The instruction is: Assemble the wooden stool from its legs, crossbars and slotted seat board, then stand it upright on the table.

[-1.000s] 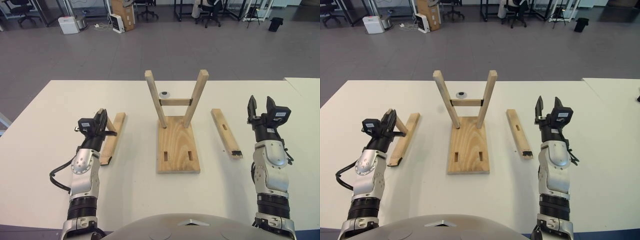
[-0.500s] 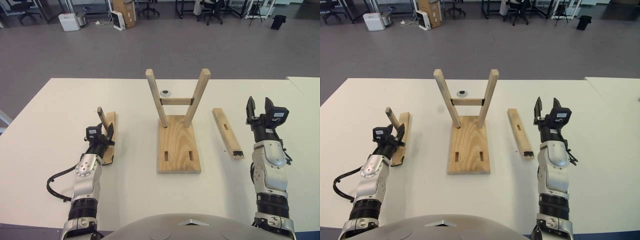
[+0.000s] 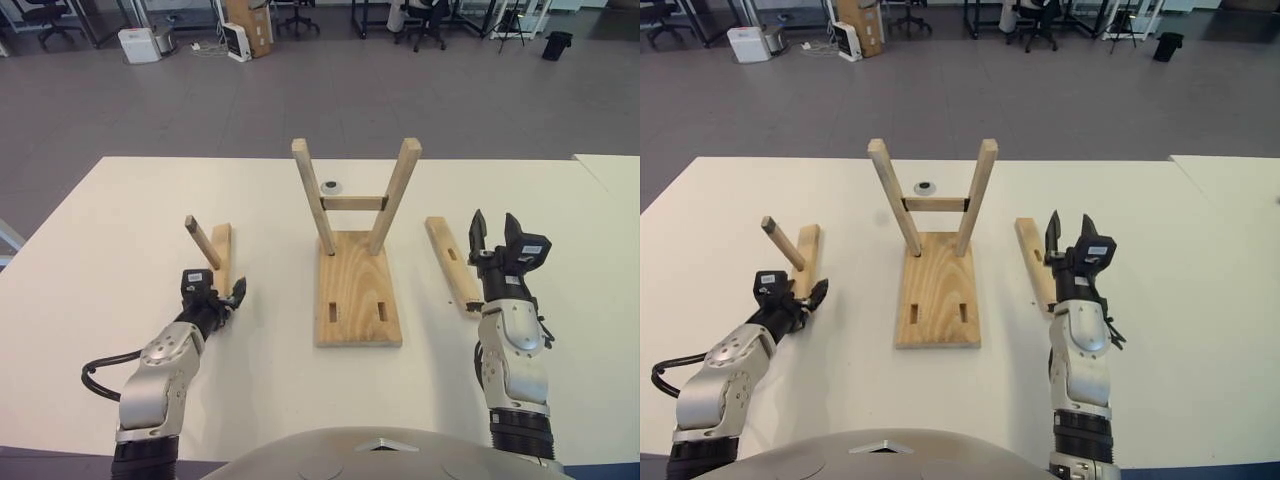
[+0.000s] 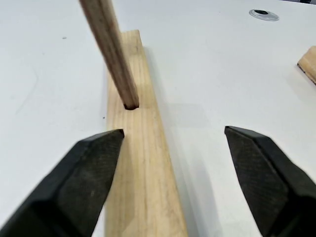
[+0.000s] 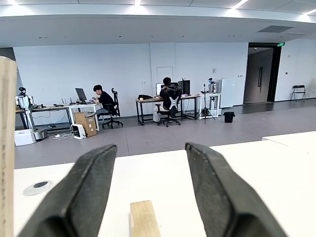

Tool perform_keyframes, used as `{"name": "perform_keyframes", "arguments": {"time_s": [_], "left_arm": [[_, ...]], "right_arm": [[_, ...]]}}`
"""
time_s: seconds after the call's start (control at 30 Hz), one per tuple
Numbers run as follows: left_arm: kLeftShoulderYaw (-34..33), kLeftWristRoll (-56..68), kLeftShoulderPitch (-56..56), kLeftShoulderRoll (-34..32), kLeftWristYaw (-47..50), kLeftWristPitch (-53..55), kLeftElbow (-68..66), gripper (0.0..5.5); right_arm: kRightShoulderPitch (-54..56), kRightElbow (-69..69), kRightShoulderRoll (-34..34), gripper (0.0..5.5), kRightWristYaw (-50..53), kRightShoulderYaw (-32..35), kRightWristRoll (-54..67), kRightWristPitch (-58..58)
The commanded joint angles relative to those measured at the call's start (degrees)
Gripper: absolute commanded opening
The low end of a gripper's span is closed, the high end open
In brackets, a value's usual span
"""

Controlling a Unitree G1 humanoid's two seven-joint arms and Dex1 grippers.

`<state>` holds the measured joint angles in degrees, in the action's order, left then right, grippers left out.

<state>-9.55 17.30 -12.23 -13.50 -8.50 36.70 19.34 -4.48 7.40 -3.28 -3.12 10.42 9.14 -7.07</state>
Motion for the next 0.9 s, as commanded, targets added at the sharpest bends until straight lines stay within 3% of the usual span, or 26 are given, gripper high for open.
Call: {"name": "perform_keyframes", "arguments": {"time_s": [0.03, 0.33, 0.7, 0.8, 0.9], "left_arm": [[-1.5, 0.3, -2.5, -0.3, 1.3, 6.1, 1.5, 3.76], [1.0, -4.0, -5.8, -2.8, -0.9, 4.3, -0.2, 3.76], [1.4, -4.0, -6.1, -3.2, -3.7, 1.7, -4.7, 2.04], [2.0, -4.2, -1.4, -3.8, -3.4, 1.3, -3.1, 2.04], [1.0, -5.8, 12.1, -8.3, -5.4, -5.2, -6.8, 2.04]], "right_arm": [[-0.3, 0.1, 0.9, 2.58, 0.3, -0.8, -0.2, -0.5], [-0.5, 0.2, 1.6, 2.58, 0.5, -1.1, -0.4, -0.7], [1.0, 0.7, -0.2, 2.58, 1.5, 1.9, 0.5, 0.9], [1.8, 2.4, -0.6, 2.58, 2.5, 3.8, 2.2, 3.0], [3.8, 4.4, -1.7, 2.58, 3.5, 6.2, 4.8, 5.7]]}}
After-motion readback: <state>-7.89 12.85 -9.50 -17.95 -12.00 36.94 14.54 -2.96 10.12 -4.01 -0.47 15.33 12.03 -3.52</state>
